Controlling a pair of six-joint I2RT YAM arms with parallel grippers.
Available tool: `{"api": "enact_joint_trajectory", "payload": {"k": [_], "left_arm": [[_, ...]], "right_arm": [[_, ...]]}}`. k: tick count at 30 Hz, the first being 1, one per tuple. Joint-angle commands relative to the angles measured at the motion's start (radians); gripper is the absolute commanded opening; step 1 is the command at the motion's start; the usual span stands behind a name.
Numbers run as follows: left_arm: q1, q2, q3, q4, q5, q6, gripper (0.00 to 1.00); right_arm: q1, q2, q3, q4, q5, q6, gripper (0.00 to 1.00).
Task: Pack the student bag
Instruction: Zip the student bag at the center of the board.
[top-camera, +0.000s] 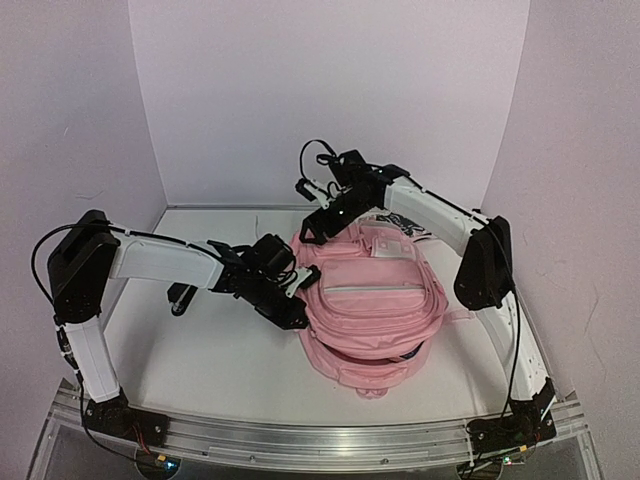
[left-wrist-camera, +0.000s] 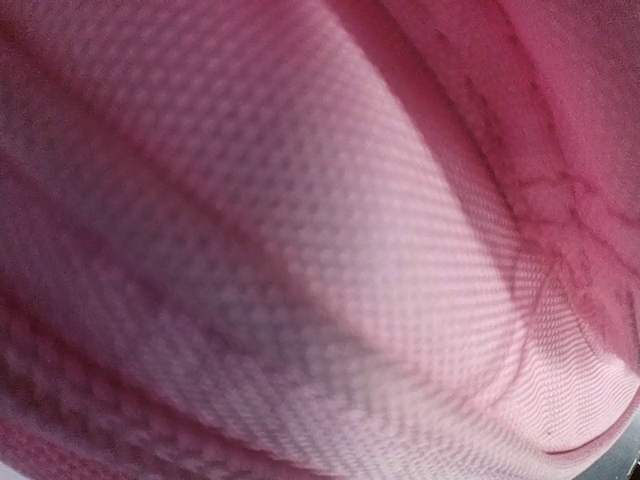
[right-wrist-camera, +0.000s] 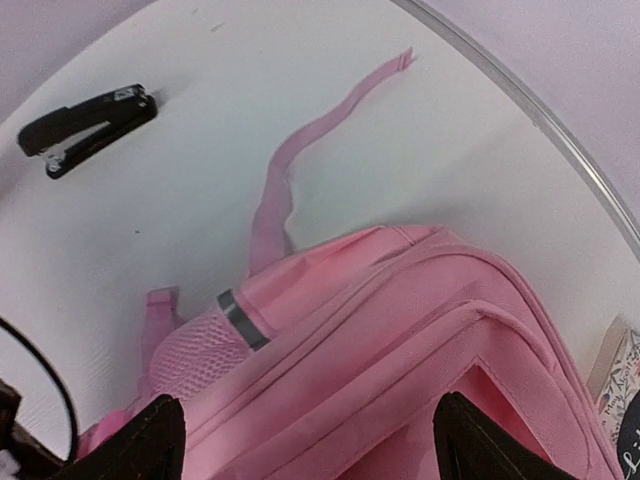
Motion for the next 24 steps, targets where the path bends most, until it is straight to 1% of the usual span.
{"api": "enact_joint_trajectory", "payload": {"k": [1, 3, 6, 10, 14, 20, 22, 24], "left_arm": [[-0.017, 0.006, 0.065, -0.009, -0.04, 0.04, 0.0], [-0.03, 0.006, 0.079, -0.029, -0.046, 0.045, 0.0], [-0.062, 0.006, 0.096, -0.055, -0.051, 0.04, 0.0], [-0.105, -0.002, 0.096, -0.082, -0.067, 0.014, 0.0], [-0.114, -0.048, 0.048, -0.065, -0.084, -0.046, 0.0], [-0.113, -0.134, -0.026, -0.038, -0.127, -0.097, 0.0], [-0.108, -0.144, -0.042, -0.026, -0.163, -0.107, 0.0], [-0.076, -0.153, -0.054, -0.009, -0.206, -0.133, 0.0]], "right_arm": [[-0.003, 0.058, -0.005, 0.05, 0.169, 0.003, 0.81], [-0.01, 0.081, -0.004, 0.05, 0.23, 0.002, 0.78], [-0.036, 0.104, 0.0, 0.05, 0.265, 0.014, 0.71], [-0.091, 0.127, 0.002, 0.051, 0.312, 0.013, 0.64], [-0.179, 0.144, -0.004, 0.05, 0.332, 0.011, 0.62], [-0.302, 0.129, -0.044, 0.048, 0.368, 0.009, 0.62], [-0.346, 0.117, -0.065, 0.043, 0.375, 0.01, 0.62], [-0.388, 0.095, -0.091, 0.032, 0.37, 0.006, 0.61]]}}
